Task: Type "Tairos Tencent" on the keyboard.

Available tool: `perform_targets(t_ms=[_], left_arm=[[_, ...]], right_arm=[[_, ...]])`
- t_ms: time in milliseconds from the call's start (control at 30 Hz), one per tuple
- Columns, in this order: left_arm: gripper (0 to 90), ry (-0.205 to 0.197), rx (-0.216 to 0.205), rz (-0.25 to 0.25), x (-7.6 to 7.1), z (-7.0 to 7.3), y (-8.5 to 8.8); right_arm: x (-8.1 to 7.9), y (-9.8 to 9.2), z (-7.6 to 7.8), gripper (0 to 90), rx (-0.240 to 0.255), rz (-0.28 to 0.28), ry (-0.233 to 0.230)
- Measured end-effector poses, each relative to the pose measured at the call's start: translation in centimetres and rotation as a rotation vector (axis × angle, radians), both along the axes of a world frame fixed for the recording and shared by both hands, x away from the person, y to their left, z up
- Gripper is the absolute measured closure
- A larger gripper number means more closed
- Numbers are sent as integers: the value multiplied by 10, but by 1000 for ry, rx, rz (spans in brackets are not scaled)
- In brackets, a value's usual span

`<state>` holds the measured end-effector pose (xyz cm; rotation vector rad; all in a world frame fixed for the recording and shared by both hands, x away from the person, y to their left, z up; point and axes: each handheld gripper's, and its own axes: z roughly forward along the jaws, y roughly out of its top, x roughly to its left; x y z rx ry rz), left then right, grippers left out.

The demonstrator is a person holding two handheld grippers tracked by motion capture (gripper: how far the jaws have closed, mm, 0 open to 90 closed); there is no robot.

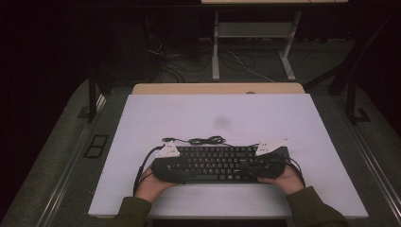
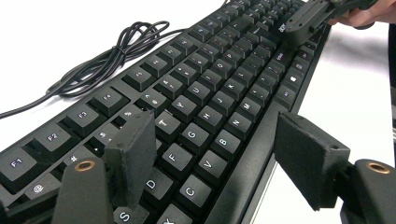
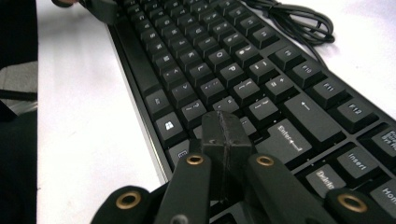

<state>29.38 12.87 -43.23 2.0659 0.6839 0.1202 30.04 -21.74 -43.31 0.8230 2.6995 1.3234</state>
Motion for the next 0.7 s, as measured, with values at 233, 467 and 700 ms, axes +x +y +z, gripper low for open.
perform_targets(t_ms=[233,467,700], left_arm=[[294,-1,3,0,0,0,0],[294,-1,3,1,0,-1,0],[294,0,5,2,0,-1,0]], right_arm=[[0,3,-3,893,-27,11,-6],[-1,5,-4,893,-38,9,-13],[-1,7,-6,893,-50,12,-16]])
